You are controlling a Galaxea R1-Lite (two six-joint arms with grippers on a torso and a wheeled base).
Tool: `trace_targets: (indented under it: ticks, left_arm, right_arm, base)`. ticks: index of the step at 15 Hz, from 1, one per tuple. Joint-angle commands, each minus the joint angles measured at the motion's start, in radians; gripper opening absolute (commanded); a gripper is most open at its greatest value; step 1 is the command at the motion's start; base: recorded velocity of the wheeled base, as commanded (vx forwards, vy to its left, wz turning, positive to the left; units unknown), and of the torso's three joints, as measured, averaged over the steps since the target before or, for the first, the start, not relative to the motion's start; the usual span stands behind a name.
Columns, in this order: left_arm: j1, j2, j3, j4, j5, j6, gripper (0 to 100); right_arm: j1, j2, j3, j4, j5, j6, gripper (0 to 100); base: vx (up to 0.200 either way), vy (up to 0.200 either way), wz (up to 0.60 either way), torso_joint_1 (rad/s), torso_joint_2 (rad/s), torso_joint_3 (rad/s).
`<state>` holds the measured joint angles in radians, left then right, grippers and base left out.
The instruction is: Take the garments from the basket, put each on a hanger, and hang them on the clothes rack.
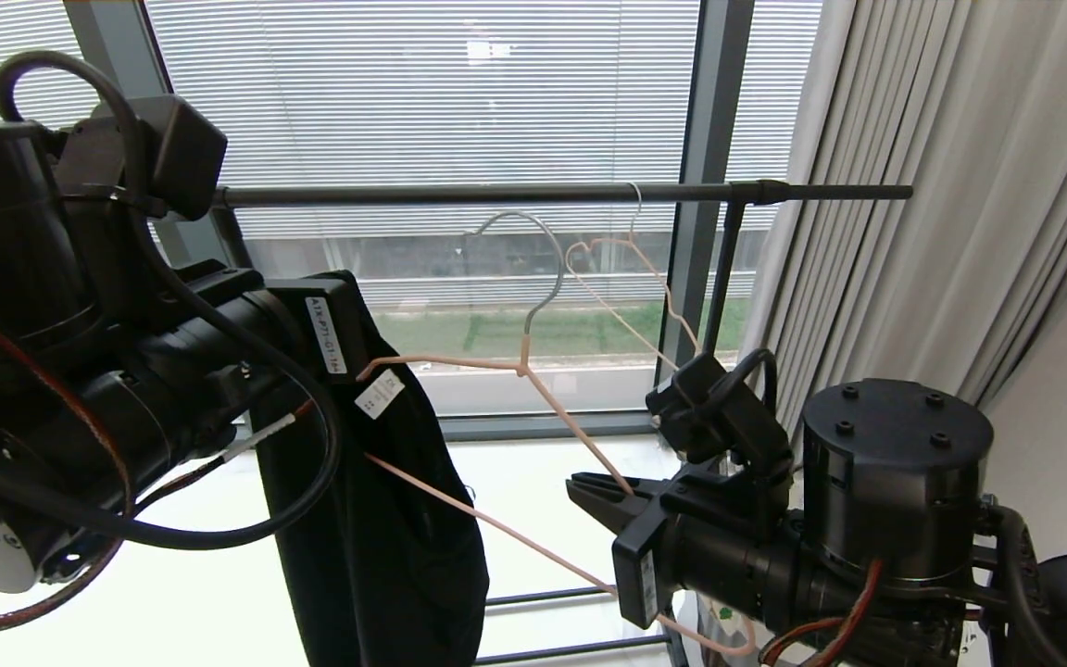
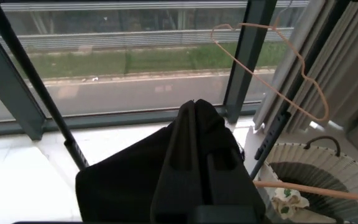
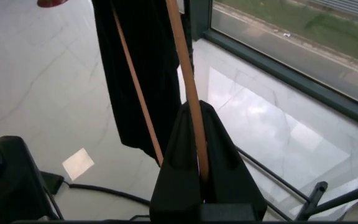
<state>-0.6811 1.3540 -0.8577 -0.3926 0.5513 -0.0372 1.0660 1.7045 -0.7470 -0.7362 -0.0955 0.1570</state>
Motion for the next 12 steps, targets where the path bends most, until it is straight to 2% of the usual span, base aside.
trace_targets:
  ticks: [1, 3, 6, 10, 12]
  left_arm:
    - [0.038, 0.005, 0.0, 0.0, 0.03, 0.003, 0]
    - [0.078, 0.005, -0.001, -0.002, 0.056, 0.003, 0]
    - [0.1, 0.0, -0.001, -0.002, 0.058, 0.003, 0]
    - [0.087, -0.003, -0.001, -0.002, 0.075, 0.003, 0]
    - [0.025, -0.018, -0.001, 0.0, 0.076, -0.001, 0]
  right_arm:
    - [0.0, -0.005, 0.006, 0.0, -0.027, 0.007, 0]
    - [-0.001, -0.035, 0.006, 0.0, -0.075, 0.018, 0]
    - [-0.001, -0.055, 0.005, 0.001, -0.082, 0.021, 0]
    - [-0.004, -0.049, 0.0, 0.001, -0.105, 0.019, 0]
    - [-0.006, -0.039, -0.009, 0.001, -0.105, 0.019, 0]
  base:
    - [0.0, 0.0, 0.0, 0.0, 0.0, 0.0]
    - [0.0, 0.0, 0.0, 0.0, 0.0, 0.0]
    - [0.0, 0.0, 0.0, 0.0, 0.0, 0.0]
    - [0.0, 0.0, 0.0, 0.0, 0.0, 0.0]
    - [0.0, 0.0, 0.0, 0.0, 0.0, 0.0]
